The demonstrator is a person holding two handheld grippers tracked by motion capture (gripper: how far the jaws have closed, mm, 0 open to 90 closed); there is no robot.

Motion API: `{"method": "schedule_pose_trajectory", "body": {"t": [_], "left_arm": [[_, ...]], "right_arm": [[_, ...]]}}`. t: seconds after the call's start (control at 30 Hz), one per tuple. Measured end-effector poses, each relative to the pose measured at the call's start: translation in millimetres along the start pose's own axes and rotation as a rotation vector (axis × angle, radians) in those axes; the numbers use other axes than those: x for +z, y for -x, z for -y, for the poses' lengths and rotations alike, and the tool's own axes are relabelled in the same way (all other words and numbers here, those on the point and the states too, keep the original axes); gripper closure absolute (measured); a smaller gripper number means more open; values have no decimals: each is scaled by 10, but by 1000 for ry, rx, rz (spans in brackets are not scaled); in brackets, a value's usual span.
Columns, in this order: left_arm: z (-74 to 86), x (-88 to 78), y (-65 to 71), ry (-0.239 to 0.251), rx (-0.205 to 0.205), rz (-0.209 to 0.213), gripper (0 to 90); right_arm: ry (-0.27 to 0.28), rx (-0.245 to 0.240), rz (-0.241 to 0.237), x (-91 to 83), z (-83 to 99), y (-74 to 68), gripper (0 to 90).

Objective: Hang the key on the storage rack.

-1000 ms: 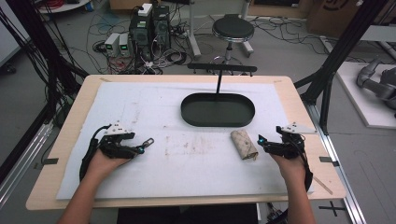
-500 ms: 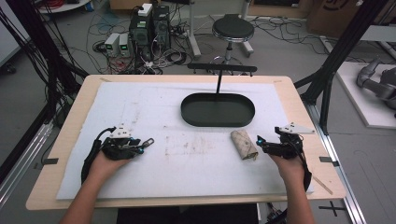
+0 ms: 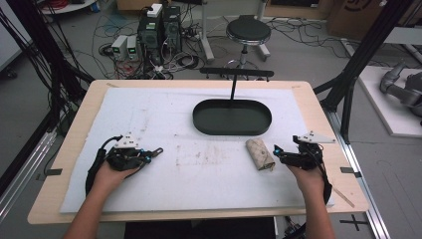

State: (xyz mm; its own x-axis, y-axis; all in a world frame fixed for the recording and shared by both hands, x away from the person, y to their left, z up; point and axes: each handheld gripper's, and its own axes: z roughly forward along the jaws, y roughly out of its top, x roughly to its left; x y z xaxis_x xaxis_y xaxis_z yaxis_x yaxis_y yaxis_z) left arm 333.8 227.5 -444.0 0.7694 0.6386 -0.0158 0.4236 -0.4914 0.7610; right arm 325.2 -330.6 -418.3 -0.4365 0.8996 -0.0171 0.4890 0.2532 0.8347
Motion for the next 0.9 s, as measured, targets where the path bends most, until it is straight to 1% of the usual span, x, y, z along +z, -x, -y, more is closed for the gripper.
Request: {"method": "schedule_pose_trajectory", "body": {"t": [0.03, 0.07, 0.13, 0.17, 0.23, 0.3, 0.33, 0.37, 0.4, 0.5, 0.53, 0.57, 0.6, 0.63, 0.67, 0.7, 0.73, 0.77, 0.8, 0.83, 0.87, 0.9], "left_arm": [[-12, -52, -9, 26, 13, -1, 829], [-12, -52, -9, 26, 13, -1, 831], [-50, -150, -11, 89, 7, -16, 836], [-61, -169, -12, 107, 3, -20, 837], [-97, -213, -19, 161, -22, -9, 839], [-140, -230, -24, 188, -27, 6, 839], [-140, -230, -24, 188, -27, 6, 839], [-204, -233, -16, 218, -32, 9, 839], [-235, -229, -14, 229, -32, 11, 839], [-336, -212, -8, 257, -29, 20, 839], [-336, -212, -8, 257, -29, 20, 839], [-435, -202, 1, 265, -15, 17, 839], [-435, -202, 1, 265, -15, 17, 839], [-552, -193, 14, 274, 2, 14, 839], [-552, -193, 14, 274, 2, 14, 839], [-680, -182, 25, 279, 21, 10, 839], [-680, -182, 25, 279, 21, 10, 839], [-810, -164, 34, 291, 33, 10, 839], [-810, -164, 34, 291, 33, 10, 838], [-941, -149, 40, 300, 43, 5, 838], [-941, -149, 40, 300, 43, 5, 838], [-1088, -125, 47, 302, 61, 3, 839]], "right_arm": [[1, 1, -1, 1, 1, 1, 166], [1, 1, -1, 1, 1, 1, 166], [2, 6, 0, -5, 5, 4, 166], [6, 6, 1, -4, 9, 8, 166], [5, 11, 1, -3, 14, 5, 166], [12, 6, 12, 1, 15, -5, 167], [12, 6, 12, 1, 15, -5, 167], [14, 4, 17, 9, 12, -17, 167], [12, -1, 16, 10, 11, -21, 167], [12, -4, 13, 19, 8, -32, 167], [10, -2, 11, 21, 10, -34, 167], [9, -2, 10, 25, 12, -32, 167], [9, 2, 9, 26, 14, -32, 167], [9, 0, 9, 26, 17, -24, 167], [9, 3, 9, 26, 18, -22, 167], [10, 3, 10, 22, 19, -14, 167], [9, 8, 9, 19, 20, -13, 167], [12, 8, 10, 18, 21, -8, 167], [12, 8, 10, 18, 21, -8, 167], [12, 8, 8, 18, 24, -5, 167], [12, 10, 8, 19, 25, -5, 167], [11, 11, 8, 20, 27, -4, 167]]}}
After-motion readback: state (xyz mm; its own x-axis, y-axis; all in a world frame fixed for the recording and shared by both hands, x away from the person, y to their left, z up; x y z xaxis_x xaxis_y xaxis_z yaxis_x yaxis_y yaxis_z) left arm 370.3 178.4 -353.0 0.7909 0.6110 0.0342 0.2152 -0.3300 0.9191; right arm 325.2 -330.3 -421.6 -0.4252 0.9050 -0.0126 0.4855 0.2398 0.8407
